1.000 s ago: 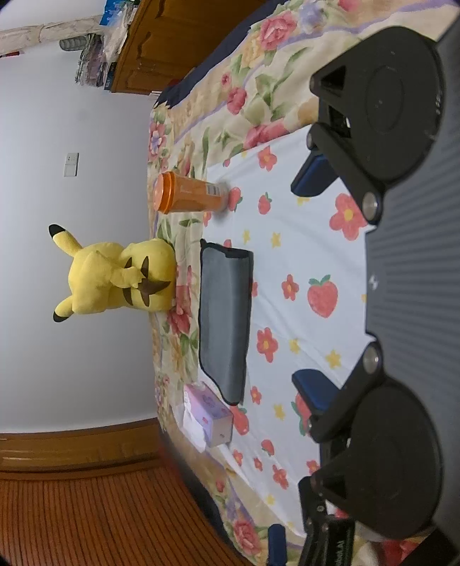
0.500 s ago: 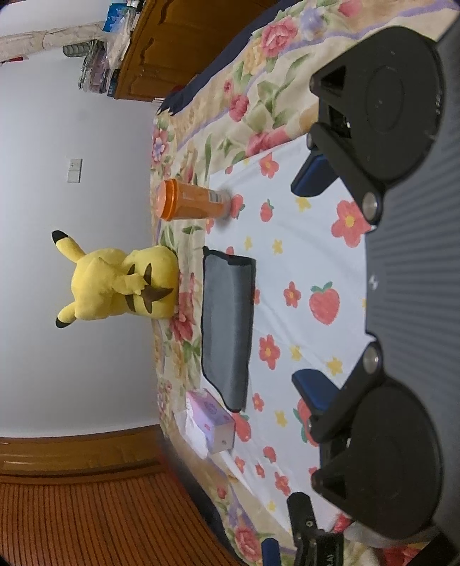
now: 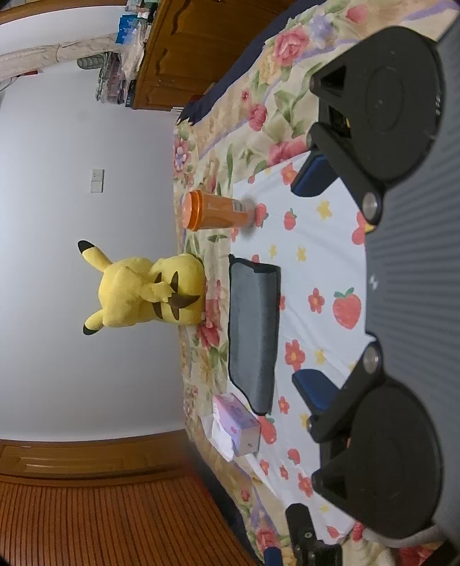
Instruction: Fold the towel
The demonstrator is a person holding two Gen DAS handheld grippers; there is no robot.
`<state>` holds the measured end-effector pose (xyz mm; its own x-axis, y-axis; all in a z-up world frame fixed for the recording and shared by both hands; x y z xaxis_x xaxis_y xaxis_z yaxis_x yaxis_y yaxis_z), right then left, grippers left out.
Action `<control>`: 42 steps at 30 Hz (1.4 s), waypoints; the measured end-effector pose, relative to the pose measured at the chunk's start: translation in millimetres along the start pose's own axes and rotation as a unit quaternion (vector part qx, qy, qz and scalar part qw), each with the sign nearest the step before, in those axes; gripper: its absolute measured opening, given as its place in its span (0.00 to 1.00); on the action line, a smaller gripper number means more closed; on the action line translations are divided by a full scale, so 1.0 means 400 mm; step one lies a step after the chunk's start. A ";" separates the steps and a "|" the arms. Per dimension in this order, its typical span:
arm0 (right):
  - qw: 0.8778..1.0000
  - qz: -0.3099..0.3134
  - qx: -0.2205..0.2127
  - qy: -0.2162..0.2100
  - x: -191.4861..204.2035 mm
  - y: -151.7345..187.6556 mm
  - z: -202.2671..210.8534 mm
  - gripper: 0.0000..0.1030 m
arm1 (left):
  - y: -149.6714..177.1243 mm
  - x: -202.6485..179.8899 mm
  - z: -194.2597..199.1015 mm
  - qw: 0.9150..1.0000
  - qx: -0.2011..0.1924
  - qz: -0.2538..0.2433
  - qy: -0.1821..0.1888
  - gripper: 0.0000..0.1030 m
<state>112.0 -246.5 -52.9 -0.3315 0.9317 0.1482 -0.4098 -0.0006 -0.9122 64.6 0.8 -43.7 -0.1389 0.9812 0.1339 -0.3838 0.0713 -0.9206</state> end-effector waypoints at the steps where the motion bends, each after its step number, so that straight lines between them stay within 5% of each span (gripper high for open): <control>1: 1.000 0.000 -0.001 0.000 -0.001 -0.001 0.001 1.00 | -0.002 0.000 0.001 1.000 -0.003 0.001 0.001 1.00; 42: 0.998 0.014 -0.059 0.007 0.000 -0.026 0.044 1.00 | -0.029 0.018 0.031 0.999 -0.049 0.016 -0.008 1.00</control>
<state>101.4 -253.0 -36.8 -0.3282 0.9372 0.1181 -0.2971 0.0163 -0.9547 56.6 4.9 -27.5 -0.1652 0.9802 0.1092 -0.2879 0.0580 -0.9559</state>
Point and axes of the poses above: each gripper's, at about its wrist camera, not at the fingertips, and z roughly against the way its jaws point, x to its left, y to its underside, the point moved 6 cm from there along -z, roughly the way its jaws point, and after that the axes turned 12 degrees about -y, right-handed, at the moved point
